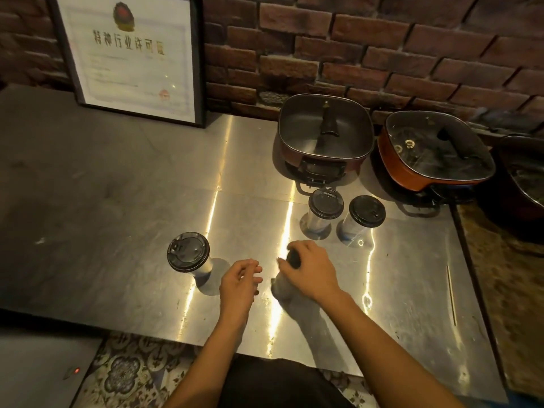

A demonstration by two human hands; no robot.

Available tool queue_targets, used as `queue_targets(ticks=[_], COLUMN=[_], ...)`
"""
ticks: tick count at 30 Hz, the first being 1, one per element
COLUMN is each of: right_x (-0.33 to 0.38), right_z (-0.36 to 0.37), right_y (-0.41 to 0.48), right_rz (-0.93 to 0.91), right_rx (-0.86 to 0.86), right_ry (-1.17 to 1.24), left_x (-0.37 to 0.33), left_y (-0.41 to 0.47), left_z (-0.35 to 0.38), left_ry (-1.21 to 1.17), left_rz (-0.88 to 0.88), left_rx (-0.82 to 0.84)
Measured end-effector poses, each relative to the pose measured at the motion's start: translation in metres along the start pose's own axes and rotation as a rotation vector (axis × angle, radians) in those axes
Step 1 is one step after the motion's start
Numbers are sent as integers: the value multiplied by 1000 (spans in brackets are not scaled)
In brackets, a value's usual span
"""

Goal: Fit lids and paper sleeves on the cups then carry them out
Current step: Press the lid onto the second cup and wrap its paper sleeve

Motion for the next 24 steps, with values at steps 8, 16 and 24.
queue_targets(ticks=[8,16,24], right_x=[-14,-3,1], right_z=[-22,-28,-23], right_y=[-17,-26,-38], right_rz=[462,528,506], right_rx=[-4,-52,-28], right_ry=[842,993,1050], left_x=[-11,-23,-40], left_y=[-1,6,5], left_z=[-12,-23,-34], left_ry=[53,69,-30], left_rz=[-139,-180,-103], left_rx=[138,316,443])
Point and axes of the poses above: each hand's wrist, its own y-axis towards the middle knuckle, its own z-axis out of the palm, x = y × z, the point moved 6 cm from there along y, towards the middle knuckle, and after that the axes turned 6 degrees about -x, right-handed, at the moved point
